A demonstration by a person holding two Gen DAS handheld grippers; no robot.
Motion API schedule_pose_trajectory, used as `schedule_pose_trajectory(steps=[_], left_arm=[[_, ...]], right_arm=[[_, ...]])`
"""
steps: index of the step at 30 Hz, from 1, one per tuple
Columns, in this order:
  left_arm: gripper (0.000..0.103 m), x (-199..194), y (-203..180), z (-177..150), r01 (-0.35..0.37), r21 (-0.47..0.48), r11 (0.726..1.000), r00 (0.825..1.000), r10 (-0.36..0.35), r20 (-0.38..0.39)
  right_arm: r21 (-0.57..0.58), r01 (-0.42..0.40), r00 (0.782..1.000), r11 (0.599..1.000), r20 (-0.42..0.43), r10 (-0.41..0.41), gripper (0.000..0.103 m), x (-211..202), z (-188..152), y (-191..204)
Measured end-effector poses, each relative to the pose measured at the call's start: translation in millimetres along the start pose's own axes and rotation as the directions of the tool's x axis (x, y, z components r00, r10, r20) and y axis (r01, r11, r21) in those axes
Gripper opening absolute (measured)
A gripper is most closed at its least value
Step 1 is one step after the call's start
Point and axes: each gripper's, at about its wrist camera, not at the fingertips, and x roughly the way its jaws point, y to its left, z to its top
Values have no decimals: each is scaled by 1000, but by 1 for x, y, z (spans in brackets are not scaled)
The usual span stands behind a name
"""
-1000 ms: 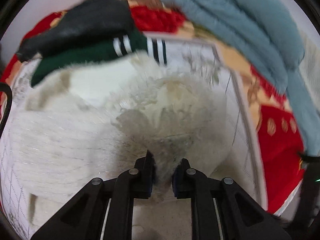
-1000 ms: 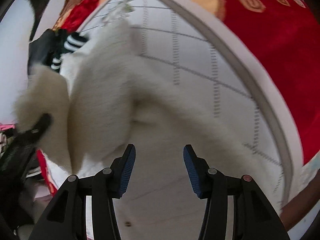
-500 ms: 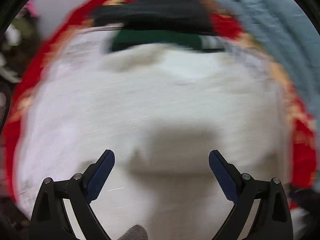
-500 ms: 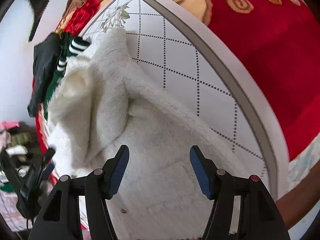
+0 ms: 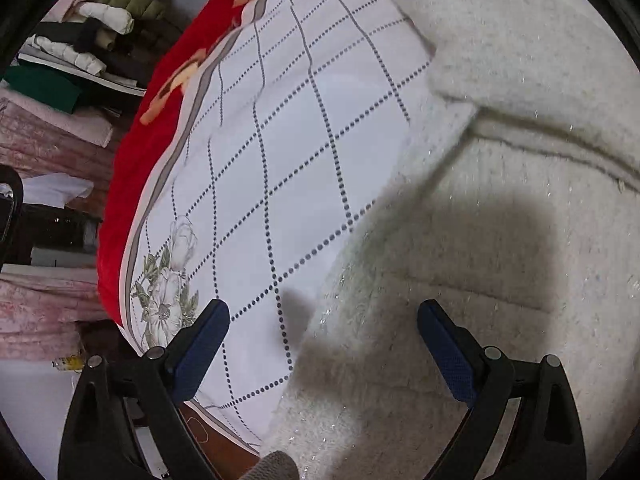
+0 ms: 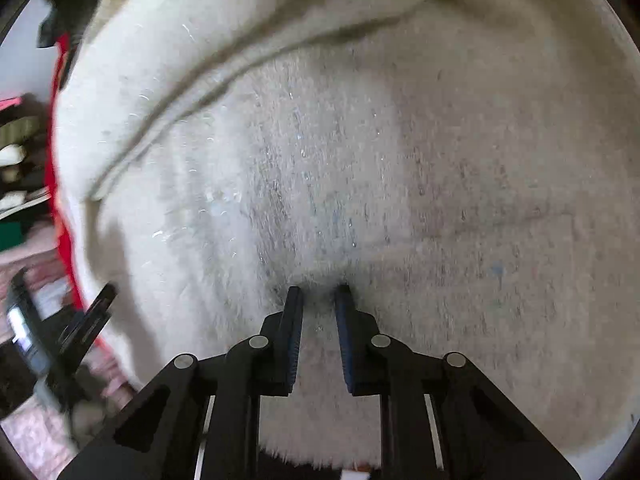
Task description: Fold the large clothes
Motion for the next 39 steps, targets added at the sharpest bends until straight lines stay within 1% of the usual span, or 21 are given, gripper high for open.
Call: schedule_pose_trajectory(steps=[5, 6, 7, 9, 12, 14, 15, 16, 17, 18, 20, 22, 23, 28, 29, 31, 33, 35, 37, 38, 39], left_arm=[[96, -33, 4, 19, 48, -12, 999, 997, -47, 65], [96, -44, -1, 25, 74, -8, 997, 994, -73, 86], [96, -52, -6, 33, 93, 1, 996, 990, -93, 103], [96, -76, -30, 47, 131, 38, 991, 977, -135, 163], [97, -98, -67, 68, 185, 89, 979, 954, -200, 225], [97, -105, -96, 83, 198, 121, 973, 936, -224, 270], [97, -105, -109, 92, 184, 139, 973, 934, -217, 284], [97, -102, -120, 101, 172, 156, 973, 931, -212, 296], [97, -98, -131, 109, 155, 172, 973, 930, -202, 308], [97, -92, -140, 116, 130, 182, 975, 932, -183, 314], [97, -66, -155, 129, 96, 205, 974, 948, -152, 280], [100, -44, -154, 135, 128, 205, 970, 960, -172, 219], [101, -38, -150, 137, 158, 189, 969, 959, -196, 203], [101, -52, -124, 136, 205, 137, 969, 952, -230, 204], [101, -57, -113, 134, 214, 109, 971, 950, -232, 210], [101, -63, -97, 132, 203, 47, 978, 951, -208, 227], [101, -70, -77, 130, 178, -26, 984, 954, -166, 249], [101, -70, -66, 131, 161, -74, 984, 957, -137, 255], [101, -62, -60, 132, 146, -97, 985, 963, -119, 243], [101, -55, -57, 134, 140, -100, 985, 967, -115, 229], [101, -50, -55, 135, 140, -102, 985, 970, -115, 213]], right_arm=[[38, -27, 999, 999, -42, 29, 18, -29, 10, -7], [29, -3, 1000, 1000, -4, 3, 22, -46, 13, -11], [12, 71, 995, 997, 66, -71, 38, -68, 18, -16], [6, 218, 962, 976, 169, -216, 62, -99, 30, -19], [5, 392, 886, 920, 267, -379, 63, -123, 55, -27], [-27, 434, 872, 901, 262, -412, 61, -118, 78, -32], [-46, 459, 865, 887, 251, -434, 45, -111, 86, -33], [-66, 469, 866, 881, 231, -444, 16, -101, 98, -31], [-64, 473, 866, 879, 216, -451, 11, -90, 112, -27], [-43, 461, 871, 887, 214, -442, 11, -87, 118, -34], [136, 333, 908, 933, 219, -356, 11, -92, 129, -71], [318, 150, 953, 936, 204, -222, 13, -87, 127, -114], [357, 90, 962, 930, 211, -174, 14, -86, 125, -124], [322, 183, 936, 929, 233, -265, 29, -127, 97, -95], [317, 125, 932, 940, 287, -221, 32, -141, 86, -88], [252, -58, 917, 966, 397, -49, 66, -163, 68, -73], [162, -198, 884, 967, 455, 104, 84, -168, 62, -56], [131, -211, 888, 969, 439, 134, 84, -154, 70, -33], [147, -177, 938, 973, 326, 121, 78, -121, 93, -20], [163, -178, 953, 970, 276, 128, 62, -106, 103, -21], [172, -163, 961, 971, 249, 118, 22, -94, 108, -18]])
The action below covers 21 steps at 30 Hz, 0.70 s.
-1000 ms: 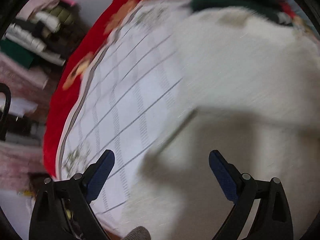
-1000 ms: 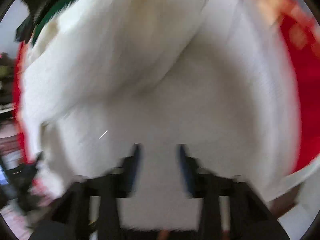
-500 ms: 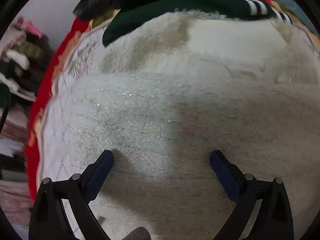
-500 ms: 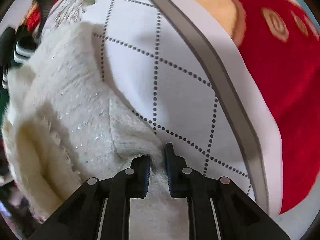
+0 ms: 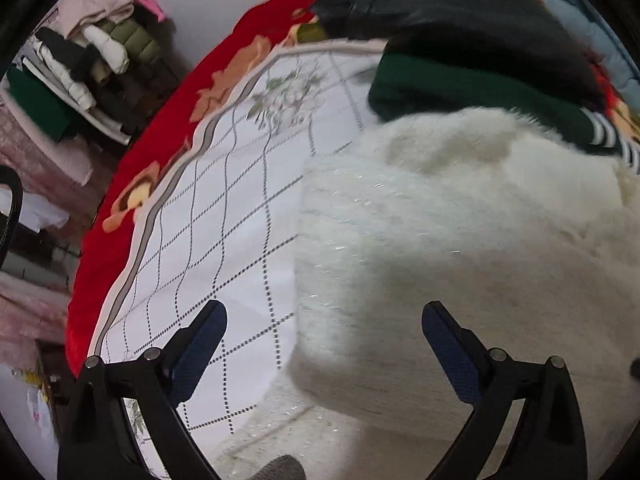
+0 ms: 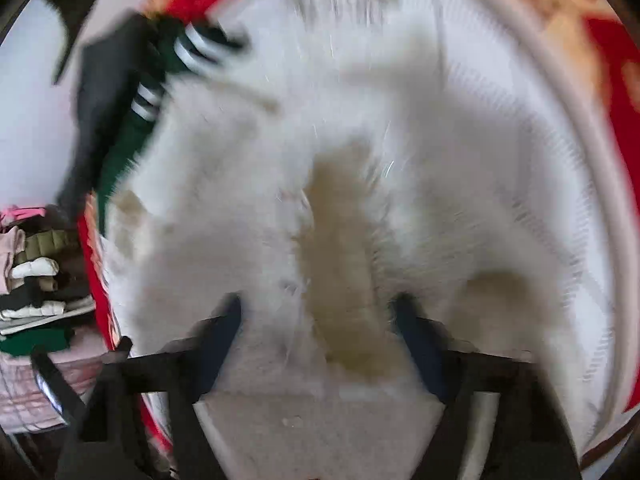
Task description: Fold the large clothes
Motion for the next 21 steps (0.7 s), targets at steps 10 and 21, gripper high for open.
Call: schedule_pose_trajectory(steps=[10, 21], left_arm=[[101, 0, 19, 12, 11, -56, 998, 1000, -10, 21], [103, 35, 15, 11, -10, 3, 1000, 999, 10, -36]], right_arm=[[-182, 128, 939, 975, 339, -60, 19, -68, -10, 49], [-13, 355, 897, 935, 285, -337, 47, -62, 15, 27]])
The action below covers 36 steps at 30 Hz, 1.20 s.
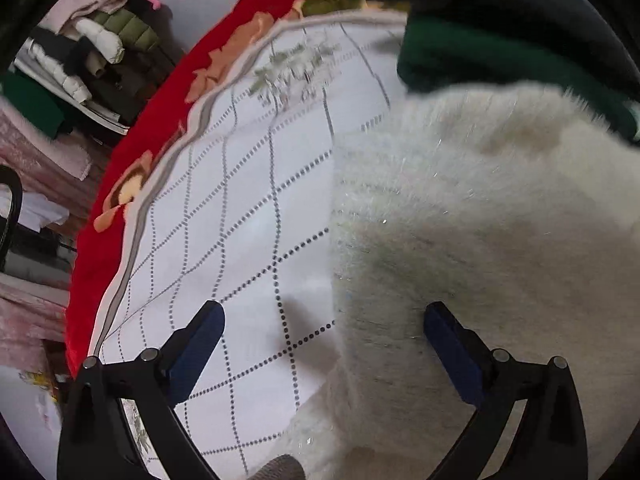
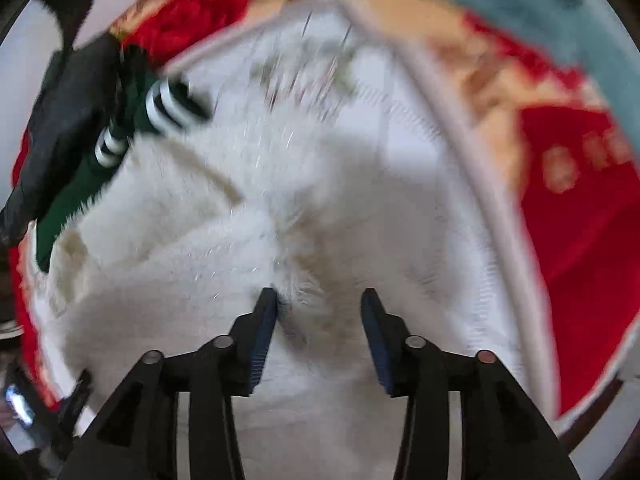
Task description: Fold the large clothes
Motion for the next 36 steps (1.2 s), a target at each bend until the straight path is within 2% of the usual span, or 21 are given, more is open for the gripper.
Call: schedule_pose_trajectory(steps=[2, 3, 4, 6, 8, 10, 11, 12, 13, 14, 16, 18, 20, 21, 22, 24, 27, 30, 32, 34, 36], left_arm=[[103, -11, 4, 1, 41, -22, 999, 999, -42, -12], [103, -14, 4, 1, 67, -30, 997, 997, -68, -31], [103, -14, 2, 3, 78, -29, 997, 996, -79, -43], [103, -12, -5, 3, 92, -24, 996, 994, -93, -55], [103, -6, -17, 2, 64, -4, 998, 996, -64, -55], [103, 6, -29, 1, 47, 15, 999, 997, -45, -67], [103, 16, -35, 0, 55, 27, 998, 993, -51, -104], [103, 33, -44, -1, 120, 35, 992, 976, -111, -185], [103, 38, -47, -2, 167, 23, 986, 962, -158, -222], [103, 39, -45, 0, 170, 3, 985, 960, -165, -224], [103, 26, -41, 4, 154, -18, 988, 972, -155, -178], [103, 0, -38, 3, 111, -45, 993, 986, -115, -117], [103, -24, -39, -3, 61, -70, 996, 995, -66, -81], [103, -39, -43, -9, 22, -83, 996, 998, -27, -61], [103, -56, -48, -17, -24, -98, 995, 999, 21, -36], [103, -87, -63, -37, -122, -123, 985, 992, 123, -2], [103, -117, -89, -68, -232, -144, 962, 972, 235, 3], [103, -123, -117, -92, -274, -128, 953, 962, 272, -31], [103, -121, -137, -108, -282, -98, 955, 959, 277, -61], [103, -118, -156, -119, -291, -63, 955, 955, 287, -74], [103, -122, -171, -129, -310, -35, 950, 949, 307, -68]], right_arm=[[-53, 14, 995, 998, 97, -8, 47, -28, -7, 8], [-90, -22, 993, 996, 117, 33, 44, -34, -11, 13], [-123, -48, 992, 991, 113, 62, 32, -34, -12, 21], [-214, -112, 990, 970, 63, 128, 17, -22, -16, 40], [-269, -159, 987, 950, -26, 157, 11, 6, -18, 59], [-279, -134, 988, 951, -112, 107, 0, 49, -17, 63], [-287, -100, 989, 953, -135, 63, 0, 68, -15, 61], [-305, -92, 987, 948, -154, 46, 0, 88, -13, 58], [-338, -92, 988, 937, -146, 44, 0, 95, -11, 59], [-383, -73, 990, 921, -136, 21, 0, 96, -10, 66], [-463, -41, 989, 885, -147, -31, 0, 89, -7, 82], [-450, -121, 977, 885, -212, 26, 1, 73, 2, 78], [-373, -219, 959, 902, -254, 127, 9, 51, 15, 51], [-357, -246, 954, 901, -256, 159, 18, 41, 20, 36], [-364, -244, 955, 899, -250, 158, 38, 35, 24, 21], [-426, -200, 964, 882, -247, 99, 55, 36, 27, -2], [-529, -185, 954, 829, -298, 23, 55, 61, 28, -26], [-537, -268, 923, 800, -382, 53, 55, 84, 25, -38], [-567, -329, 904, 756, -419, 79, 54, 100, 23, -33], [-577, -368, 889, 729, -447, 95, 33, 119, 23, -28], [-560, -368, 890, 743, -443, 107, 27, 134, 27, -33]])
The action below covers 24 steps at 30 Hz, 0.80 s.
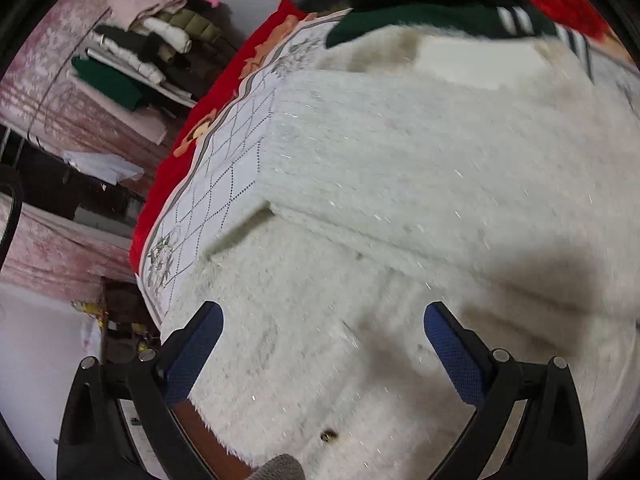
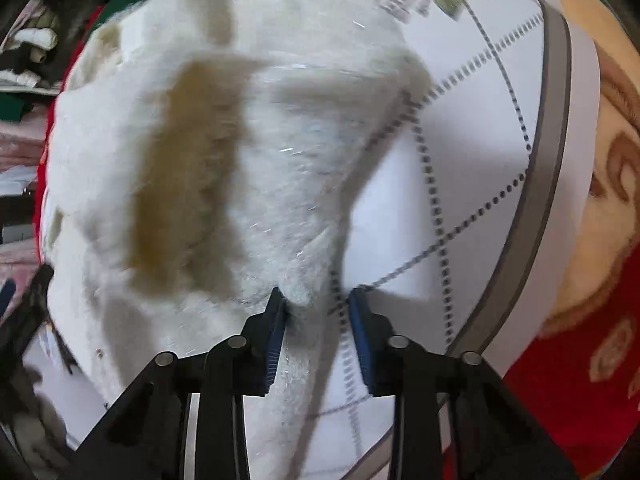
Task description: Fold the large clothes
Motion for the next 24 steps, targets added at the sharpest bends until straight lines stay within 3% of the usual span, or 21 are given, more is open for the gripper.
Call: schedule_pose_trajectory(steps=[3, 7, 12, 17, 21, 24], left_arm=[[103, -14, -12, -15, -32, 36, 999, 999, 32, 14], [103, -41, -25, -35, -4, 80, 997, 1000, 3, 8], [103, -95, -79, -97, 82, 262, 962, 996, -85, -2], [103, -117, -143, -163, 124, 436, 891, 992, -119, -38], [103, -96, -178, -193, -4, 534, 845, 1000, -6, 16], [103, -77, -174, -186, -26, 500, 866, 999, 12, 31]], right_arm=[[35, -34, 999, 999, 0, 34, 27, -1, -2, -8], [59, -114, 992, 992, -38, 116, 48, -18, -21, -27], [111, -25, 999, 994, -21, 27, 51, -55, -66, -84], [237, 103, 995, 966, -19, -101, 51, -84, -121, -144], [330, 120, 992, 936, -17, -121, 51, -88, -148, -173], [365, 119, 993, 924, -21, -119, 51, -81, -158, -178]])
